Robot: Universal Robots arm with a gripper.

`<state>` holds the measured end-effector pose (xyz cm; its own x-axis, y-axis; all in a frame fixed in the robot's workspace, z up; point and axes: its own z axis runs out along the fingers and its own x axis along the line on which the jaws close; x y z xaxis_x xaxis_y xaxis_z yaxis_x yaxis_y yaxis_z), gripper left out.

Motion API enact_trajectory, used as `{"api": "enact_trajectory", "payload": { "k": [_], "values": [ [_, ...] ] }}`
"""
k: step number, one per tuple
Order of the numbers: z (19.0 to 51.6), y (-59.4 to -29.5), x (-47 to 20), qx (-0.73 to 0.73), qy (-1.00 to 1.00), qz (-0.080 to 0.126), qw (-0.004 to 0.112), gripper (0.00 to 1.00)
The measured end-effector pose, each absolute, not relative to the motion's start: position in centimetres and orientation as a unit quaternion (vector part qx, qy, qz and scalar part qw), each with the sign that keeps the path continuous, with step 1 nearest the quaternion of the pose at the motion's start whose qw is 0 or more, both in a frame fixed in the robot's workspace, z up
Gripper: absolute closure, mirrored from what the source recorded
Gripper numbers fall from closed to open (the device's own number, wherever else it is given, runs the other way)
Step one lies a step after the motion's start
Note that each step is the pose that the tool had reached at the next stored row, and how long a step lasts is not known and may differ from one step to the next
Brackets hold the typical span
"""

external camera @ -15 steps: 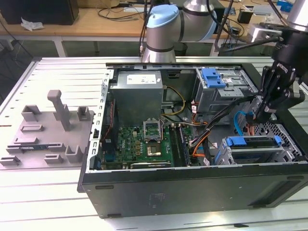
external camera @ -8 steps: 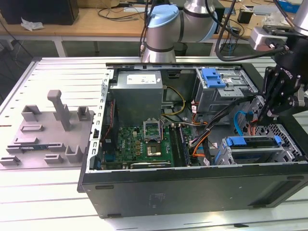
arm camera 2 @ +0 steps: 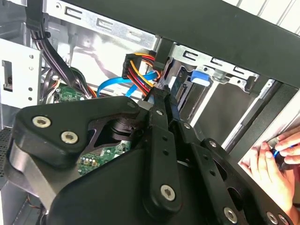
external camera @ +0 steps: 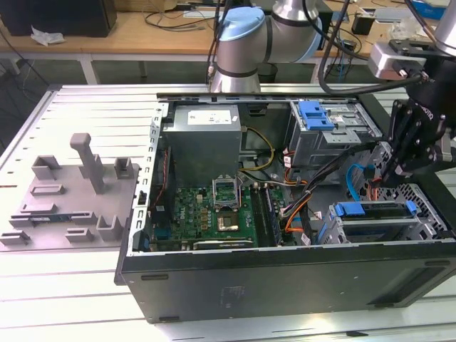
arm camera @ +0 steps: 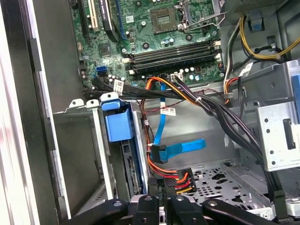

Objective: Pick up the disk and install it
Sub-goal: 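Insert the first disk wire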

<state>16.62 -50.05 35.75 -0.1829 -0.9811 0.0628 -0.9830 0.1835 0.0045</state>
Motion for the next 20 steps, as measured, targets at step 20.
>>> {"api": "enact_trajectory", "payload": {
  "k": [20],
  "values": [
    [35.9, -52.3, 15.7, 0.652, -0.758, 0.008, 0.000, 0.84]
  ]
}}
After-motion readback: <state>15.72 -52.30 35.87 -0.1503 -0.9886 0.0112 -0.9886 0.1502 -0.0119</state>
